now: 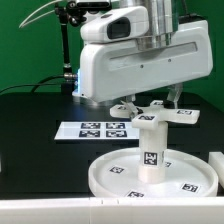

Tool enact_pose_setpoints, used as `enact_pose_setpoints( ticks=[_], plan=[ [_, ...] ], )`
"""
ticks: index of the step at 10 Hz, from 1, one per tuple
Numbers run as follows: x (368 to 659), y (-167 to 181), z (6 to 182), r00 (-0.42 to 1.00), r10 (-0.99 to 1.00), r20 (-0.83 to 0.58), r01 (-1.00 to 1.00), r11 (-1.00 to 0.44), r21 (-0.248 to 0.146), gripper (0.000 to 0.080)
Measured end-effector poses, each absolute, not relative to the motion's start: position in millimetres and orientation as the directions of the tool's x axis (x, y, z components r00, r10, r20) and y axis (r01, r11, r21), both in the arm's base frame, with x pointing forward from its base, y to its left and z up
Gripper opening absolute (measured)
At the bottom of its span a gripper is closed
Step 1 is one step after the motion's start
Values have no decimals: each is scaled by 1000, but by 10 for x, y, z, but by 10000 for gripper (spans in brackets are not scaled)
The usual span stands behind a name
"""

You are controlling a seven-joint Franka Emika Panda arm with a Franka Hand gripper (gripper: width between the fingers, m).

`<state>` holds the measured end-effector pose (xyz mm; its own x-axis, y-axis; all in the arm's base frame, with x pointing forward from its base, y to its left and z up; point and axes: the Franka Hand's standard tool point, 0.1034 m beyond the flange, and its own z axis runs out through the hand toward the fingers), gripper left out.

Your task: Assemble round table

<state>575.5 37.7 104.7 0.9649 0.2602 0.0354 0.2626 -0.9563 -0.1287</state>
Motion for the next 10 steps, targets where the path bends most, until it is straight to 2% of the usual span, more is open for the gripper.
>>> enact_pose_setpoints(
  ticks=[3, 6, 10],
  plan=[
    [5757, 393, 1046, 1000, 12, 7, 13, -987, -159, 448],
    [5761, 407, 1043, 971, -237, -20, -236, -953, -188, 448],
    [5761, 438, 1044, 891, -449, -65, -453, -872, -187, 448]
  ],
)
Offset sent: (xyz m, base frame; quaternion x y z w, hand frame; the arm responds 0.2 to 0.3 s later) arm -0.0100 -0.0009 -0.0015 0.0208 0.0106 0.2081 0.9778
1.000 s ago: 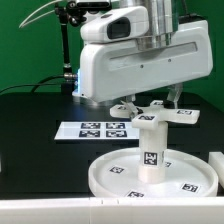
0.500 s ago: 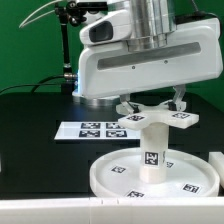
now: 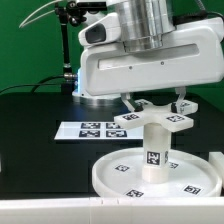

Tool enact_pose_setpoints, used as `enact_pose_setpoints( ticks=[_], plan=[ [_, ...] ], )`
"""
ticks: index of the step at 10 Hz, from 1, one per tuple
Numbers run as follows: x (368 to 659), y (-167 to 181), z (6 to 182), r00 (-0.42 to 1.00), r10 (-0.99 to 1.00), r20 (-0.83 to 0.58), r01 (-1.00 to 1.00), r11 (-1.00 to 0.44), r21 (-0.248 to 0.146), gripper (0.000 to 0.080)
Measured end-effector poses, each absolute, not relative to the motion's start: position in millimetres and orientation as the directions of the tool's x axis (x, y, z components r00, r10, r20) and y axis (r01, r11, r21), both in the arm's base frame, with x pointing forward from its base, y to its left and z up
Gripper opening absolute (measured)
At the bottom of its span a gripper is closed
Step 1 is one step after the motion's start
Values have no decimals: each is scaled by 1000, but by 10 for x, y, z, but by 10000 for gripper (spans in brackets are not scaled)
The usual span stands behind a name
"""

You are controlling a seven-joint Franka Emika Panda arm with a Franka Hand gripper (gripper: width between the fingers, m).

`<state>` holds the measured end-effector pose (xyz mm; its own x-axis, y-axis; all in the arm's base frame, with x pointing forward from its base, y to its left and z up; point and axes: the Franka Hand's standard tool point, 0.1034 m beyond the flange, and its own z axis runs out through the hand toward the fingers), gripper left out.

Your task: Assemble round table

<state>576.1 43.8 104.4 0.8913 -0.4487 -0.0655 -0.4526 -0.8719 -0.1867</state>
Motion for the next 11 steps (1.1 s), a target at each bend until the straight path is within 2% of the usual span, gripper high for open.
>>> enact_pose_setpoints(
  ticks=[3, 6, 11],
  plan=[
    [5761, 436, 1041, 820, -564, -91, -571, -802, -177, 448],
    [5764, 424, 1039, 622, -772, -133, -781, -599, -177, 448],
    [5759, 430, 1039, 275, -942, -190, -958, -251, -140, 448]
  ],
)
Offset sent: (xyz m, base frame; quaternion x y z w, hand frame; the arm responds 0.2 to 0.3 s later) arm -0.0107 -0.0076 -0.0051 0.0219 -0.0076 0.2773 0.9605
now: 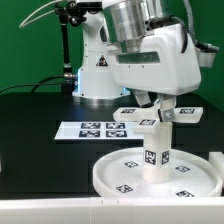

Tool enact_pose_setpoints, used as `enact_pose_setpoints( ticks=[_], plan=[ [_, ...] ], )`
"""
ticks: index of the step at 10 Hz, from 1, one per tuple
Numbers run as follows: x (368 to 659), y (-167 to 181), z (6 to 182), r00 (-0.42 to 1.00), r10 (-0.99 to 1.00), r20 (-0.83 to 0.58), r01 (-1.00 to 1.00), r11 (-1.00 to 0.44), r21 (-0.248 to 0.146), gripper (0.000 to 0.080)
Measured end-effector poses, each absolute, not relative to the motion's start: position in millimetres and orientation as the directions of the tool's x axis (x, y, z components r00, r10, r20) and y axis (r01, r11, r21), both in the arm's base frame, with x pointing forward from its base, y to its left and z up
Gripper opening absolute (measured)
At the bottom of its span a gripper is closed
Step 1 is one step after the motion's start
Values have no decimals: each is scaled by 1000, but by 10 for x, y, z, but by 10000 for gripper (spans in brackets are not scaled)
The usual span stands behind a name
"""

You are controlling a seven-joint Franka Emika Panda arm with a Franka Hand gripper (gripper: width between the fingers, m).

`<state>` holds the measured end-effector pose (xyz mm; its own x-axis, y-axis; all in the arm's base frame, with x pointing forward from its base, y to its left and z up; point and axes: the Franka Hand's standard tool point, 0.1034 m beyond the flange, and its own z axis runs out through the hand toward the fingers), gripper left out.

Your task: Assemble round table

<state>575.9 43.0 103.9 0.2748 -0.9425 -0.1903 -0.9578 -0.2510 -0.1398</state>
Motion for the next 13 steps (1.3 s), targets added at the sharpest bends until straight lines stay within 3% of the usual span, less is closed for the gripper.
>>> enact_pose_setpoints(
  ticks=[5, 6, 8, 11, 13],
  plan=[
    [5767, 423, 1037, -87, -969, -231, -991, 109, -84, 448],
    [5767, 419, 1036, -82, -970, -230, -991, 104, -85, 448],
    [5773, 429, 1099, -34, -971, -239, -996, 54, -78, 615],
    [5810, 478, 1386, 5, -965, -261, -995, 22, -99, 645],
    [5801, 508, 1405, 41, -964, -261, -994, -14, -105, 649]
  ],
)
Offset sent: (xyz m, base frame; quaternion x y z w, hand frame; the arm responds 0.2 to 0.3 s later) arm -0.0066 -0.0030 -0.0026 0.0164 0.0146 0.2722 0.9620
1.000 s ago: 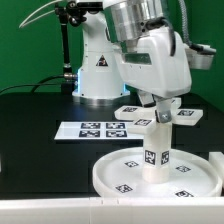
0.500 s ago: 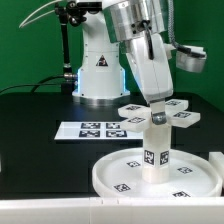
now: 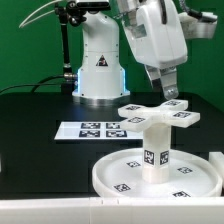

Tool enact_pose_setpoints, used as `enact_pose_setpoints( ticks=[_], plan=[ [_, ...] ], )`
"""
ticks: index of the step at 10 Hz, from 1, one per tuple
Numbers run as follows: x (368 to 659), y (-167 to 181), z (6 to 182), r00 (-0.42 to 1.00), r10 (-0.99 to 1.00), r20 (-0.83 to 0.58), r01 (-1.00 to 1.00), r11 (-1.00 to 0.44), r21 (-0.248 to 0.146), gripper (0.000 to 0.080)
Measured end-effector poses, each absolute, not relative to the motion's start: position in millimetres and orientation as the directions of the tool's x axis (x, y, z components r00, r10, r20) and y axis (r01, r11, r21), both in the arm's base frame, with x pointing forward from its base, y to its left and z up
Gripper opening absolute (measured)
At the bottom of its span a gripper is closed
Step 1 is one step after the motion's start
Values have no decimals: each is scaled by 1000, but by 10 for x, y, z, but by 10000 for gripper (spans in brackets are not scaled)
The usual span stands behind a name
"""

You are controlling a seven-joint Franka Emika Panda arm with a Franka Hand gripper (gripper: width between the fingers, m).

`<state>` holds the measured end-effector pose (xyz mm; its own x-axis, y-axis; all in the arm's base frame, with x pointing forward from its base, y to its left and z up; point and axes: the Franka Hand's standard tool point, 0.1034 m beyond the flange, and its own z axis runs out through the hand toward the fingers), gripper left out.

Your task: Assemble round table

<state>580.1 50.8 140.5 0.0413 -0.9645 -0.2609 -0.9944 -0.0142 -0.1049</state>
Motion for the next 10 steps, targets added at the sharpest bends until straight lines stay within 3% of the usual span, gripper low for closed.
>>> enact_pose_setpoints(
  ticks=[2, 6, 10],
  plan=[
    [5795, 511, 1392, 89, -963, -253, -992, -62, -113, 649],
    [5780, 581, 1397, 524, -828, -200, -851, -499, -166, 649],
    [5797, 579, 1396, 774, -616, -145, -632, -743, -220, 649]
  ],
)
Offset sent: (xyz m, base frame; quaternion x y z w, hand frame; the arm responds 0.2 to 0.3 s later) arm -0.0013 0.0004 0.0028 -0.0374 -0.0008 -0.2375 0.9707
